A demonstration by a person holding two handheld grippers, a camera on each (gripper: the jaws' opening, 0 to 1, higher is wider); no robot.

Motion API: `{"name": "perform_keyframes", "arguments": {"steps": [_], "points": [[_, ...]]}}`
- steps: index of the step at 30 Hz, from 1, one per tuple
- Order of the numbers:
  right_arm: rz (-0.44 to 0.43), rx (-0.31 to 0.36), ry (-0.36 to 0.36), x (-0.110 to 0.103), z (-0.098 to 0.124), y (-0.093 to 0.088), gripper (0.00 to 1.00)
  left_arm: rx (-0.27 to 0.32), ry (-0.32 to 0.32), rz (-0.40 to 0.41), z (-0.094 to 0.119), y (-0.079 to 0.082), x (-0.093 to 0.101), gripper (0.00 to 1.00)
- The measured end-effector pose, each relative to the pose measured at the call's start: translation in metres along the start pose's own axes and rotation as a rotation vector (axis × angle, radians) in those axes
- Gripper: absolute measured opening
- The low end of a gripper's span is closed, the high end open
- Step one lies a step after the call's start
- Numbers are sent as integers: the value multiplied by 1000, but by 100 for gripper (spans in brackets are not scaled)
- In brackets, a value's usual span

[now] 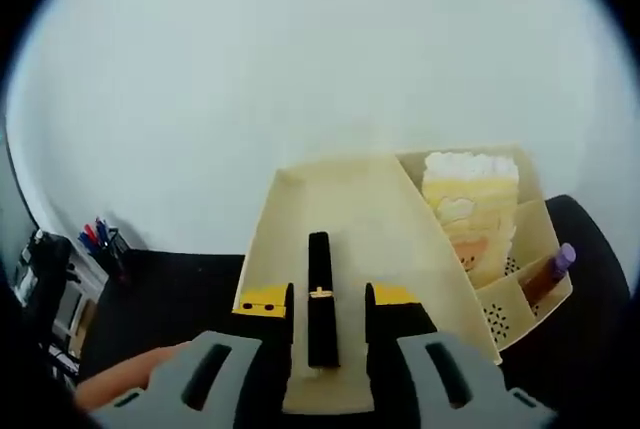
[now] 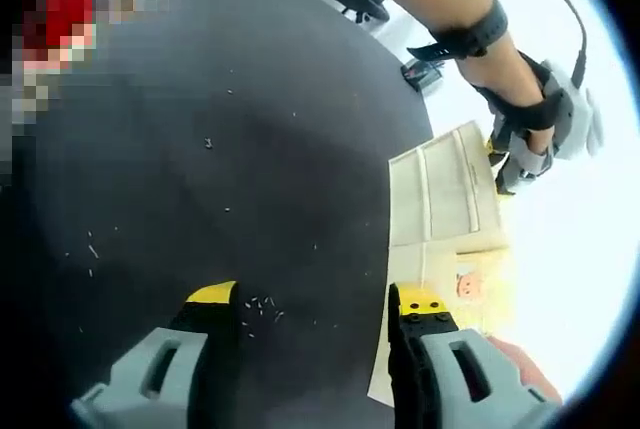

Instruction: Open the drawer, pick up the cosmetic bottles from the table one by one, place them into the drawer, release the gripper, close the drawer, and move the gripper away

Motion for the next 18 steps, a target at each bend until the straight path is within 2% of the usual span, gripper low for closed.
{"name": "perform_keyframes", "arguments": {"steps": [2, 5, 8, 11, 12, 15, 18], "points": [[-4, 2, 0, 0, 0, -1, 55, 32, -5, -12, 4, 5, 0, 28], [-3, 5, 2, 1, -1, -3, 55, 94, -32, -31, 17, 13, 4, 40], [-3, 1, 3, 1, -2, -6, 55, 199, -64, -31, 39, 23, 9, 45], [-9, -11, 0, 3, -1, -9, 55, 305, -155, 26, 72, 25, 18, 45], [-8, -17, -1, 3, -1, -11, 55, 332, -185, 23, 83, 25, 21, 46], [-4, -34, -9, 4, 1, -13, 55, 376, -216, -59, 115, 21, 30, 54], [4, -37, -20, 4, 6, -11, 55, 387, -233, -82, 134, 16, 35, 63]]}}
Point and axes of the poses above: the point that each gripper's makers call its tool centre point, and the gripper's own axes: z roughly backward along the fingers, x roughly to its right, y roughly out of its top, the point moved 9 cm from there along z, roughly backward along the fingers, and after that the axes turned 15 degrees about -y, right-handed, at the moved point
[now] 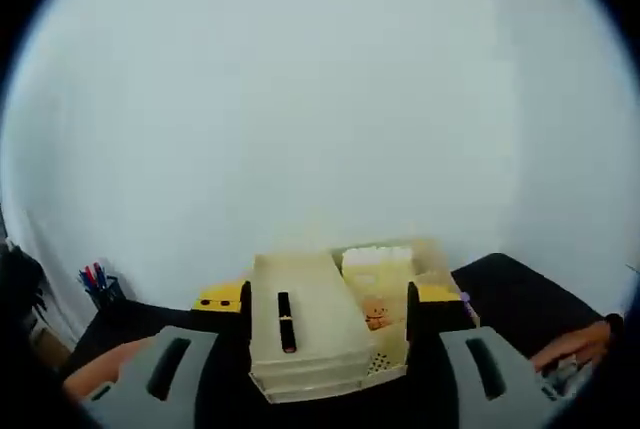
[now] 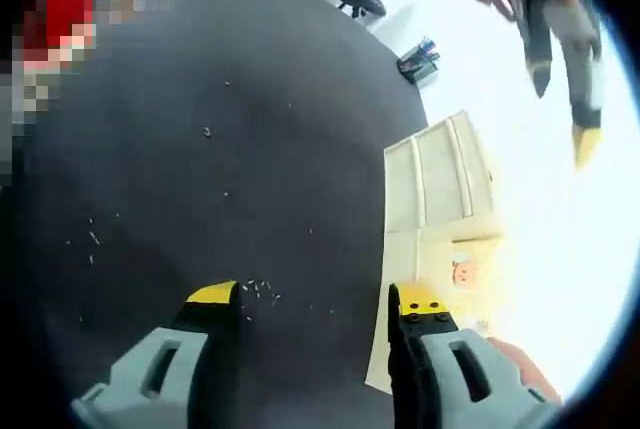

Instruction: Open the drawer, pick up the cosmetic bottles from the table one by one, place them into the drawer, release the gripper, close the drawer, and move the gripper away

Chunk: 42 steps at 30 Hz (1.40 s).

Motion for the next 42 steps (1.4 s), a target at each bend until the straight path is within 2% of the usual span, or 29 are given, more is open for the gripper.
{"name": "perform_keyframes", "arguments": {"steps": [7, 10, 12, 16, 18, 19, 27, 29, 31, 33, 35, 42], "points": [[7, 33, -30, 3, 11, 7, 55, 98, -72, 22, 45, 11, 15, 64], [3, 39, -31, 3, 12, 7, 55, 134, -103, 39, 64, 8, 24, 61], [8, 29, -29, 2, 10, 5, 55, 171, -132, 60, 70, 9, 21, 59], [27, 7, -31, 0, 8, 5, 55, 245, -177, 101, 90, 0, 32, 61], [32, 7, -29, -1, 8, 6, 55, 258, -189, 109, 98, -8, 37, 64], [33, 9, -29, -1, 9, 6, 55, 266, -201, 110, 98, -5, 36, 65], [35, 6, -30, -1, 10, 7, 55, 290, -216, 148, 111, -35, 44, 66], [35, 1, -33, -1, 10, 5, 55, 284, -186, 195, 119, -43, 46, 61], [34, -7, -37, 0, 10, 3, 54, 332, -202, 242, 129, -49, 52, 57], [32, -16, -38, 1, 9, 1, 54, 395, -228, 295, 139, -52, 54, 63], [37, -26, -38, 0, 8, 1, 54, 414, -244, 345, 149, -60, 60, 68], [54, -40, -19, -6, 6, 6, 54, 442, -243, 375, 175, -70, 47, 71]]}}
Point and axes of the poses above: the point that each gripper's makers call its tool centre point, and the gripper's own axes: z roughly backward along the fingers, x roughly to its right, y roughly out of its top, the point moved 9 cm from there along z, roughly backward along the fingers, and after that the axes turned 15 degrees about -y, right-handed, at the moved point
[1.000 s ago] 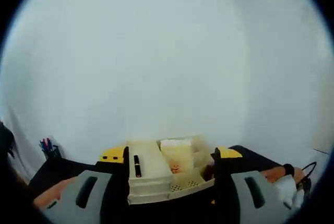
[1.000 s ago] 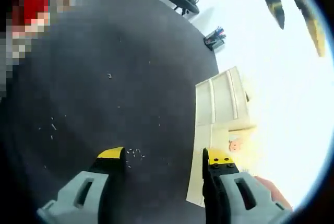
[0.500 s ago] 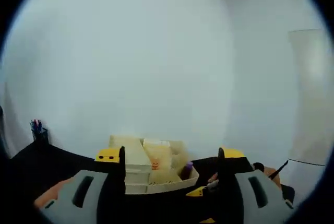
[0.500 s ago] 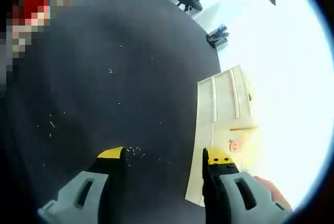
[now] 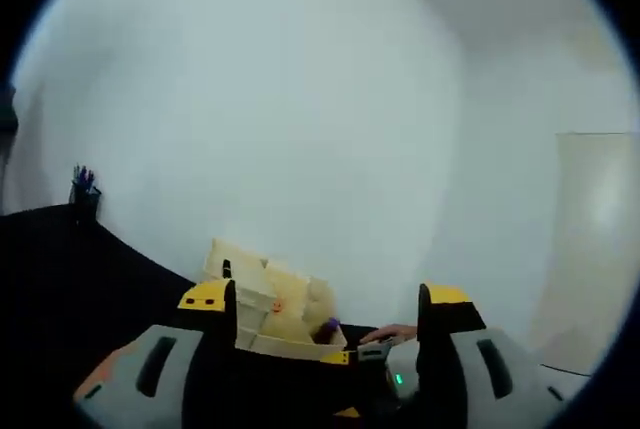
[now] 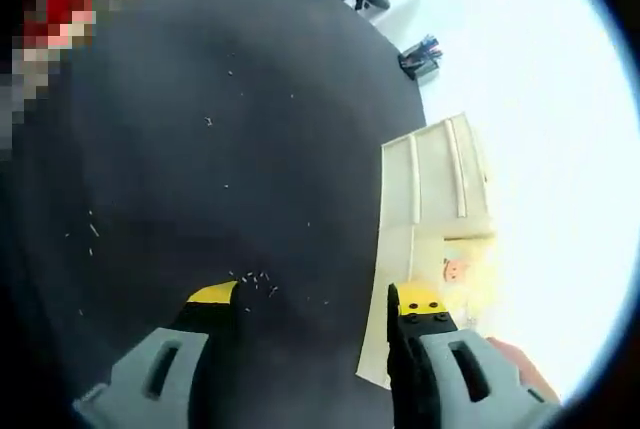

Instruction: Open the drawer, pick up the cosmetic bottles from the table one by one, place them into the drawer, release the gripper, close the drawer, and move the gripper away

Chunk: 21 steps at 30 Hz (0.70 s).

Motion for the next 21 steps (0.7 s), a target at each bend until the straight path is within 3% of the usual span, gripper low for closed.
{"name": "perform_keyframes", "arguments": {"steps": [7, 15, 21], "points": [[18, -10, -3, -1, 3, 3, 54, 52, 34, 61, 30, 1, 6, 74], [19, -37, -5, 0, 2, -2, 54, 111, 33, 159, 42, -3, 17, 75], [19, -47, 0, 0, 2, -4, 54, 86, 29, 221, 41, -15, 24, 73]]}}
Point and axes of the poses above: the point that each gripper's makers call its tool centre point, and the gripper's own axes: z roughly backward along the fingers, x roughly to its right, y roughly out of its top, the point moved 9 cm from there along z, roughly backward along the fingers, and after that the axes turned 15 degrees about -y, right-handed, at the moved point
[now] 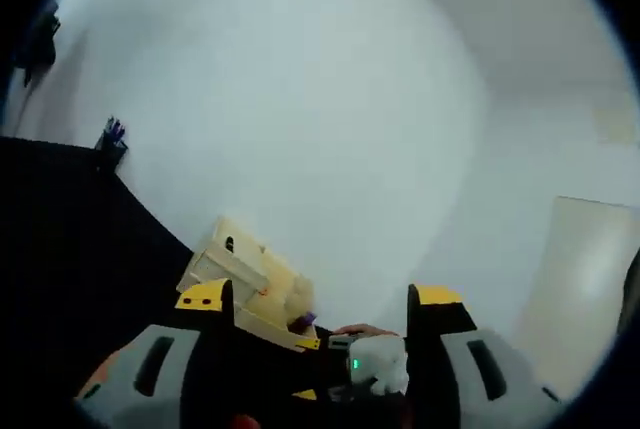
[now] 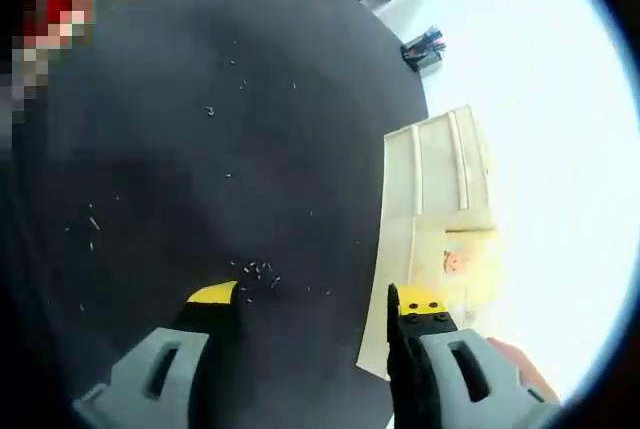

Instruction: Open the drawer, pick up the cosmetic bottles from the table one by one, place them into the drawer, release the gripper, close the drawer, and move the gripper away

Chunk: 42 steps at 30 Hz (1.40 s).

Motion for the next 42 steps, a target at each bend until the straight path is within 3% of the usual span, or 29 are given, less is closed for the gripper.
{"name": "perform_keyframes", "arguments": {"steps": [3, 6, 8, 11, 14, 18, 19, 29, 38, 40, 42], "points": [[0, -2, 2, 0, 1, 0, 54, -33, 17, -17, 2, -5, -3, 74], [1, -4, 0, 0, 1, -1, 54, -69, 39, -17, 6, -1, -11, 74], [2, -1, -13, 1, 2, 0, 54, -79, 60, 6, 11, 0, -18, 73], [-10, 25, -32, 5, 5, 1, 53, -67, 90, 101, 15, -7, -20, 68], [-1, 26, -35, 5, 7, 1, 52, -52, 161, 196, 16, -10, -25, 55], [17, 10, -47, 9, 6, -4, 52, 1, 287, 321, 20, -18, -28, 28], [17, 8, -50, 9, 6, -6, 52, 9, 305, 342, 21, -20, -28, 26], [7, -51, -49, 16, -9, -19, 51, 51, 180, 417, 9, -18, 4, 26], [-1, -82, -52, 12, -10, -19, 51, -31, 78, 321, -9, -20, 40, 26], [0, -83, -56, 12, -11, -18, 51, -59, 5, 264, -12, -20, 49, 26], [2, -83, -58, 12, -11, -18, 51, -68, 17, 229, -12, -20, 52, 27]]}}
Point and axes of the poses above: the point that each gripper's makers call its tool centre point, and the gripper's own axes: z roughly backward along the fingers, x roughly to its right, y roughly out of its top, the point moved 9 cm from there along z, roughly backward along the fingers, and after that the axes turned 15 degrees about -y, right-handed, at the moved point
